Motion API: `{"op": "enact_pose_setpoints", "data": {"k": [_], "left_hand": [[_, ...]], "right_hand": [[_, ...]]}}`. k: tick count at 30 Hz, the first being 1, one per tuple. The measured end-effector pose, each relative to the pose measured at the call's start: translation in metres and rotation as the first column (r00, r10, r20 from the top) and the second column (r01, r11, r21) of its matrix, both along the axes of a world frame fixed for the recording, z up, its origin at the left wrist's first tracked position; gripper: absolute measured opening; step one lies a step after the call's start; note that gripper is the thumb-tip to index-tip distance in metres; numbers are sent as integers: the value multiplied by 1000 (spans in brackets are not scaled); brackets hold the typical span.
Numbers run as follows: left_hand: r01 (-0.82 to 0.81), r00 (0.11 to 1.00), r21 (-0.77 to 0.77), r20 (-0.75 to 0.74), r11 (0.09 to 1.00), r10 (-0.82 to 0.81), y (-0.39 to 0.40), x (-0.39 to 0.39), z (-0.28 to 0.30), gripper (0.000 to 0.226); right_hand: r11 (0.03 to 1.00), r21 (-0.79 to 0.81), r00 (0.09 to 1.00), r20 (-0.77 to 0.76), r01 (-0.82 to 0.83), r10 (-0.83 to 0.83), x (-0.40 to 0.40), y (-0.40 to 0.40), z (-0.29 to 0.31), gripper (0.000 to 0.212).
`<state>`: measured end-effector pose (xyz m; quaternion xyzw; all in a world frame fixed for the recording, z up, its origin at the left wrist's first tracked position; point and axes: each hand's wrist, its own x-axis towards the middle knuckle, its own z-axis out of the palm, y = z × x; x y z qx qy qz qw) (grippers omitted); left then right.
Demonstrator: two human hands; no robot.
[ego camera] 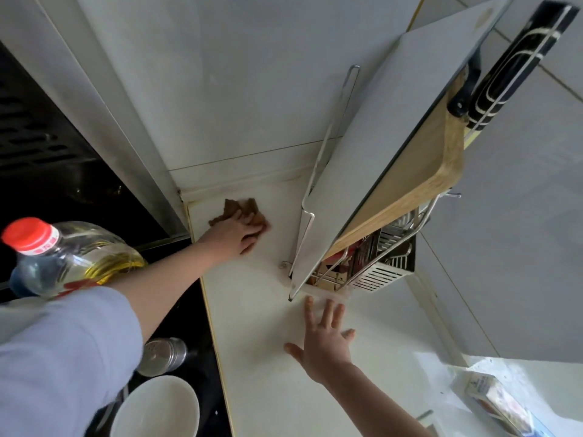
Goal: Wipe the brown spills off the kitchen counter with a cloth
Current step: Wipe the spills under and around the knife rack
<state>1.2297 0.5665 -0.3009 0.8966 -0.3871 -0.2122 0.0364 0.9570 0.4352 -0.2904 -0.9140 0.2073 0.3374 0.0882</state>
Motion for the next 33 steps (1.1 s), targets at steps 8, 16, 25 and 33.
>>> {"op": "enact_pose_setpoints", "data": {"k": [8,16,25,33], "left_hand": [[78,994,3,-72,997,-77,-8,-48,-15,48],[485,874,193,-114,853,-472,66,-139,12,49],[-352,936,255,103,900,337,44,-51,-8,57],[404,897,314,47,859,-439,50,-195,7,52]], "right_hand": [[1000,7,1000,-13,-7,7,1,-1,2,99],[999,39,1000,-16,26,-25,-1,0,12,101],[999,34,1000,7,23,-24,0,-2,1,101],[997,60,999,17,45,-46,0,-2,2,103]]}}
